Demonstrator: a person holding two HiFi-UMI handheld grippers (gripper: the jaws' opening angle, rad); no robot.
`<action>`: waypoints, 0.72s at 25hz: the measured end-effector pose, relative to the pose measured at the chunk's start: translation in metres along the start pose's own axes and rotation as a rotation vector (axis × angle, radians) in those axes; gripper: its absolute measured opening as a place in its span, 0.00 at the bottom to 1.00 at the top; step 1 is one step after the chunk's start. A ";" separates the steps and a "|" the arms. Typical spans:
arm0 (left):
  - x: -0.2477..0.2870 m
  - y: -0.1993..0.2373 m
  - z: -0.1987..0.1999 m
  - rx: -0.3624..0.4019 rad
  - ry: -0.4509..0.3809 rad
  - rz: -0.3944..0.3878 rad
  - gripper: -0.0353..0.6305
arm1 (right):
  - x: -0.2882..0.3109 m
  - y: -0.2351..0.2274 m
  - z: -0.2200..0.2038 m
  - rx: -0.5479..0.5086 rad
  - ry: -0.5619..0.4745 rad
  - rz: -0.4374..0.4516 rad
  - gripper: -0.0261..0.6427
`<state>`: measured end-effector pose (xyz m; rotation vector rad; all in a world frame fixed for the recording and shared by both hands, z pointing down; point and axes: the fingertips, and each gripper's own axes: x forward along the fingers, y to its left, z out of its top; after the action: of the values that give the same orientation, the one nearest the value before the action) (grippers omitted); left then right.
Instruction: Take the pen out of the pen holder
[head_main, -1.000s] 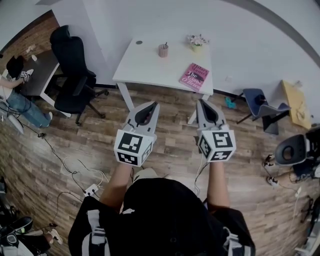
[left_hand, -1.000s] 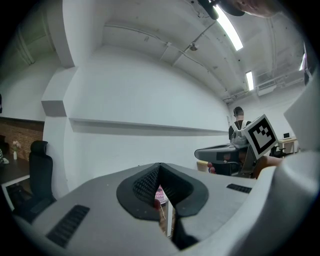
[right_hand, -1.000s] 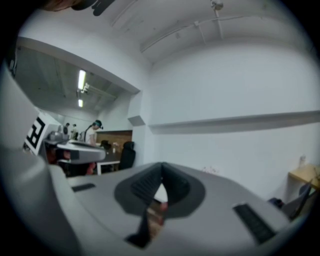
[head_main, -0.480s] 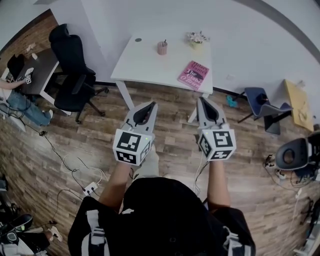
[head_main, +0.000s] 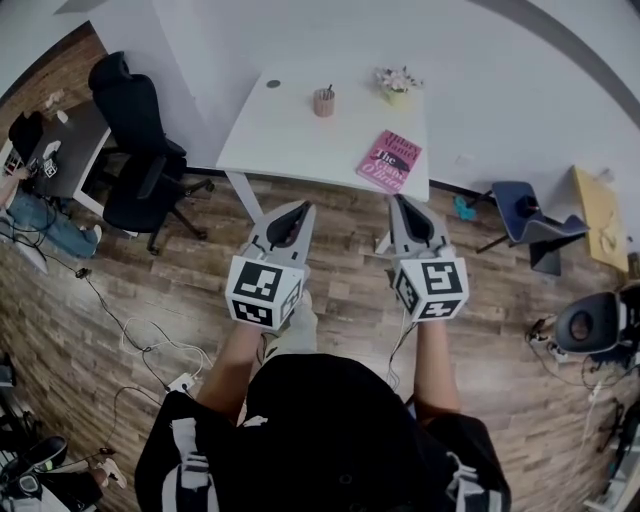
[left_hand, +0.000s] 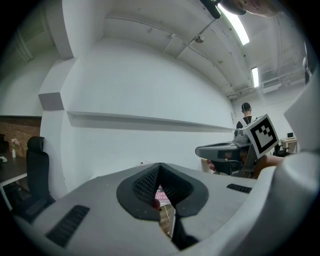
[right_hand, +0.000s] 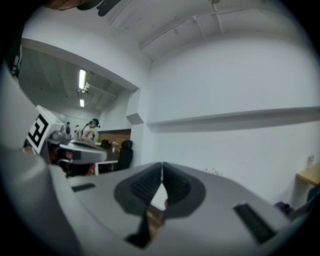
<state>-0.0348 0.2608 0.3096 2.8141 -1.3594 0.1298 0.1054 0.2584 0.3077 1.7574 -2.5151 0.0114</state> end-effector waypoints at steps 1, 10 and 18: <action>0.007 0.006 0.001 0.000 0.000 -0.002 0.08 | 0.009 -0.002 0.000 0.002 0.001 0.001 0.09; 0.074 0.068 0.012 0.000 0.000 -0.018 0.08 | 0.097 -0.024 0.008 0.011 0.014 -0.002 0.09; 0.123 0.134 0.019 -0.009 0.009 -0.036 0.08 | 0.178 -0.032 0.017 0.011 0.032 -0.019 0.09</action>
<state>-0.0620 0.0801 0.2975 2.8256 -1.3041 0.1352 0.0736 0.0797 0.3006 1.7711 -2.4806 0.0515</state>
